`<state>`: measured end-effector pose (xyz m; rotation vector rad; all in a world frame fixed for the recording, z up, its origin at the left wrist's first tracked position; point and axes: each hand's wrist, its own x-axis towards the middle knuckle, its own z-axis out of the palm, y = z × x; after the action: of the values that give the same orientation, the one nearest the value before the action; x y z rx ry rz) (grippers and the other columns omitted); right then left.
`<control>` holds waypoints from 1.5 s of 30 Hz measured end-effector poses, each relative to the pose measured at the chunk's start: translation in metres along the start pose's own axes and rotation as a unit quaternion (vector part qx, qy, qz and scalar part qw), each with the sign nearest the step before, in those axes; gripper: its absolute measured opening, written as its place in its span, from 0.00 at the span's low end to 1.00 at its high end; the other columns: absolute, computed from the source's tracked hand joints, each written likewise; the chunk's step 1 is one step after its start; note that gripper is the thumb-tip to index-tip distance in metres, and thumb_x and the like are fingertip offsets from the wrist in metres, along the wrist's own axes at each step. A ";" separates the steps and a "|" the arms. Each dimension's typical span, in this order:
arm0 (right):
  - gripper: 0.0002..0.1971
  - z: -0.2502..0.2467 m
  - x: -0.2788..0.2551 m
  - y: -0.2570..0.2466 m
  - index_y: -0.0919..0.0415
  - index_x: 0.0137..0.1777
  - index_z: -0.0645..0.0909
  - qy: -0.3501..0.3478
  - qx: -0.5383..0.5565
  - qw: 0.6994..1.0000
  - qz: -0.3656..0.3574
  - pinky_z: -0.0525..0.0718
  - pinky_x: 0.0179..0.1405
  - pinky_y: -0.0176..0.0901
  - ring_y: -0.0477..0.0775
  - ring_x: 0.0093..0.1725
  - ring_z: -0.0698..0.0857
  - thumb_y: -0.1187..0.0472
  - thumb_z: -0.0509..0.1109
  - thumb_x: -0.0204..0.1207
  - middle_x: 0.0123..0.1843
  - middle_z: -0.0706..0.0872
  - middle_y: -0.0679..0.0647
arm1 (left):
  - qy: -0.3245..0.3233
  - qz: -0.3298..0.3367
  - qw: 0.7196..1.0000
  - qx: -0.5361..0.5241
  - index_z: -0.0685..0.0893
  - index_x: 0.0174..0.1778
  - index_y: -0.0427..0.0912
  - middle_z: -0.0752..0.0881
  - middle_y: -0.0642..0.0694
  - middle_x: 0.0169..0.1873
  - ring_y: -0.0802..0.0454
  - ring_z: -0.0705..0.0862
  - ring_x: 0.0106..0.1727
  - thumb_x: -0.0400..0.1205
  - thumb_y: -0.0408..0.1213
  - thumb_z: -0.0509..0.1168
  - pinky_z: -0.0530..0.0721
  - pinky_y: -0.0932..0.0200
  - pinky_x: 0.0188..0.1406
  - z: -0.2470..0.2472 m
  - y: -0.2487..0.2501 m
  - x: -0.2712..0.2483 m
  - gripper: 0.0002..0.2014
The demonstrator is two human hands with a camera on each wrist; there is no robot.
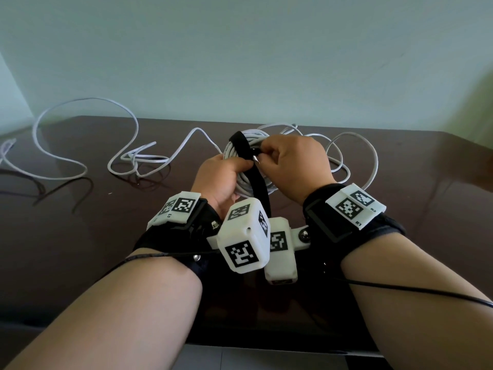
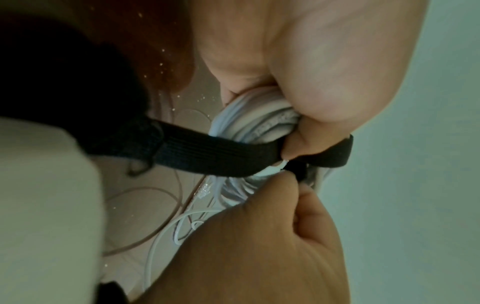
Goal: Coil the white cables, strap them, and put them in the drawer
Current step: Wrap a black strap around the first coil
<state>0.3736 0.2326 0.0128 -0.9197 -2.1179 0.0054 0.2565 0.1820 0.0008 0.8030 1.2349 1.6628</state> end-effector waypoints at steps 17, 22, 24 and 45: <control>0.05 -0.004 -0.004 0.000 0.58 0.34 0.81 -0.044 0.162 0.984 0.066 0.71 0.26 0.31 0.44 0.23 0.70 0.67 0.70 0.70 0.21 0.73 0.47 | 0.021 0.034 0.996 0.076 0.81 0.38 0.33 0.82 0.50 0.15 0.59 0.81 0.15 0.79 0.27 0.67 0.75 0.69 0.14 -0.003 -0.001 0.000 0.04; 0.03 -0.005 -0.007 0.005 0.66 0.36 0.82 -0.018 0.193 0.976 0.103 0.70 0.24 0.27 0.42 0.23 0.69 0.69 0.68 0.70 0.24 0.74 0.48 | -0.004 0.002 0.996 0.091 0.83 0.46 0.31 0.86 0.44 0.26 0.55 0.85 0.22 0.76 0.27 0.69 0.79 0.68 0.21 -0.007 -0.004 0.006 0.05; 0.04 -0.006 -0.007 0.008 0.63 0.36 0.81 -0.017 0.194 0.974 0.116 0.70 0.24 0.27 0.42 0.23 0.70 0.68 0.68 0.71 0.23 0.74 0.46 | -0.020 -0.026 0.997 0.074 0.84 0.49 0.30 0.89 0.39 0.33 0.50 0.88 0.30 0.75 0.27 0.69 0.84 0.61 0.32 -0.009 -0.003 0.008 0.08; 0.06 -0.017 -0.007 0.009 0.53 0.44 0.86 -0.122 0.183 0.970 0.101 0.72 0.28 0.21 0.38 0.26 0.75 0.65 0.70 0.73 0.29 0.81 0.48 | -0.126 -0.068 0.990 0.011 0.82 0.57 0.26 0.82 0.30 0.49 0.38 0.82 0.52 0.74 0.25 0.69 0.81 0.42 0.64 -0.009 0.001 0.002 0.15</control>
<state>0.3936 0.2301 0.0172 -0.9413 -2.1334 0.6216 0.2476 0.1801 -0.0005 0.8924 1.1073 1.3941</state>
